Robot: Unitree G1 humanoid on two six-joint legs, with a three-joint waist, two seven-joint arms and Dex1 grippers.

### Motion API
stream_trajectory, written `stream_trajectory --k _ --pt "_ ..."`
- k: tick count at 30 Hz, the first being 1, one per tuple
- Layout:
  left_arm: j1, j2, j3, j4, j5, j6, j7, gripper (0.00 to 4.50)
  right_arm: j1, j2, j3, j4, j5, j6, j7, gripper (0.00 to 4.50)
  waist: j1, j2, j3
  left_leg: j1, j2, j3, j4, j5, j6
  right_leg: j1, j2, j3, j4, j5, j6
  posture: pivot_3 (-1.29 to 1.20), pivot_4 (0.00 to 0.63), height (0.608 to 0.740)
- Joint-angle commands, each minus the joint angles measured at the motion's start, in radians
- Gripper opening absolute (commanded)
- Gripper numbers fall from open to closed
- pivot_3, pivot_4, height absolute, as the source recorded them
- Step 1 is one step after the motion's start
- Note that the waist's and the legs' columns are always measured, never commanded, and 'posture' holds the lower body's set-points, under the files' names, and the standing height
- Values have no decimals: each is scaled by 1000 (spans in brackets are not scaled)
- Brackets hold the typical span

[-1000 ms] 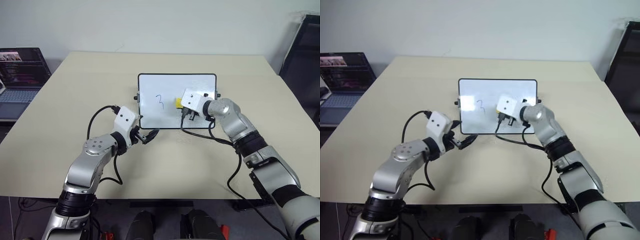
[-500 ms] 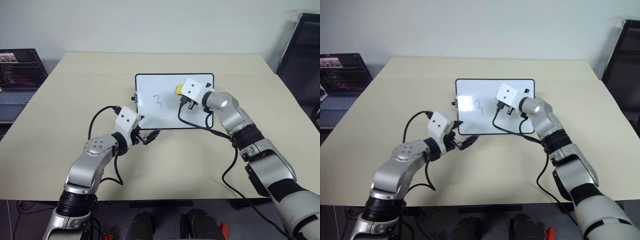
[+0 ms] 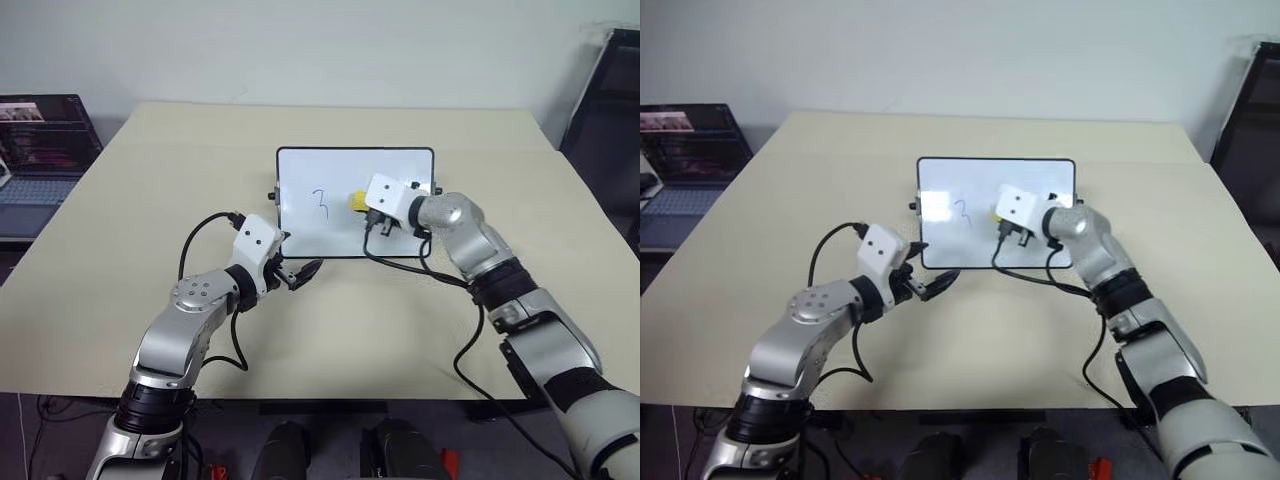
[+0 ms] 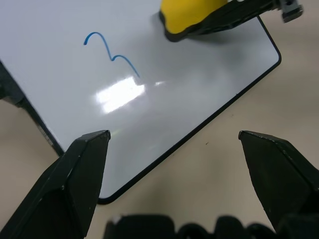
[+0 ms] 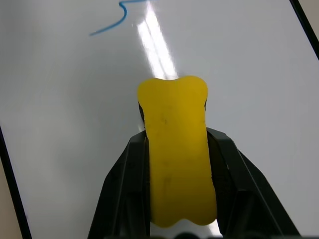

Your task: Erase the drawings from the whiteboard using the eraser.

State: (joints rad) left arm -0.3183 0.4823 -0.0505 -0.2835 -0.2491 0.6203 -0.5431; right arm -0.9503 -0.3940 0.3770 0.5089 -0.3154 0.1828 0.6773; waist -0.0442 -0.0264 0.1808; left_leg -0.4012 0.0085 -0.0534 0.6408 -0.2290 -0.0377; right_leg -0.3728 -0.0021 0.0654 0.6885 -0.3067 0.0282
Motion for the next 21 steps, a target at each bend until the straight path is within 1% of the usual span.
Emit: stream_trajectory --k 1,3,5,8,11,13,15,17,21 --pt "0 7 17 -45 -2 -13 1 4500 65 -33 -8 -75 -16 40 18 1174 1 0 0 0 0 0 0 0 0 0 0 0 0 0 0 0 150 740" --pt "6 8 28 -44 -2 -14 9 4500 90 -19 -41 -138 20 58 5 1174 1 0 0 0 0 0 0 0 0 0 0 0 0 0 0 0 150 740" --pt "16 7 49 -40 -3 -19 24 4500 107 29 -109 -225 100 104 -12 1174 -2 0 0 0 0 0 0 0 0 0 0 0 0 0 0 0 150 740" --pt "27 1 87 -29 -8 -30 43 4500 129 98 -214 -350 213 198 -35 1173 -12 1 2 -1 1 1 -1 0 0 -2 1 0 1 0 0 0 150 740" --pt "28 -20 134 -16 -28 -51 63 4500 183 143 -288 -481 317 311 -40 1173 -8 1 2 -1 1 0 -3 0 0 -3 1 0 0 0 0 0 150 740" --pt "28 -36 167 4 -31 -80 83 4500 254 147 -301 -571 371 372 -20 1173 -1 0 2 -2 1 -1 -5 0 0 -2 0 -1 -4 0 0 0 150 740" --pt "31 -43 186 19 -15 -115 106 4500 332 131 -293 -643 393 392 -9 1173 10 0 1 -2 1 -2 -7 0 0 -1 -1 -2 -8 0 0 0 150 740" --pt "32 -48 200 33 17 -152 147 4500 402 121 -294 -708 412 381 -16 1173 16 0 2 -3 -1 -1 -8 0 0 -1 -2 -2 -9 0 0 0 150 740" --pt "27 -62 232 32 -6 -152 170 4500 537 138 -340 -792 446 336 -75 1173 15 0 2 -7 0 -1 -8 0 0 -7 -2 -1 -8 0 0 0 150 740"
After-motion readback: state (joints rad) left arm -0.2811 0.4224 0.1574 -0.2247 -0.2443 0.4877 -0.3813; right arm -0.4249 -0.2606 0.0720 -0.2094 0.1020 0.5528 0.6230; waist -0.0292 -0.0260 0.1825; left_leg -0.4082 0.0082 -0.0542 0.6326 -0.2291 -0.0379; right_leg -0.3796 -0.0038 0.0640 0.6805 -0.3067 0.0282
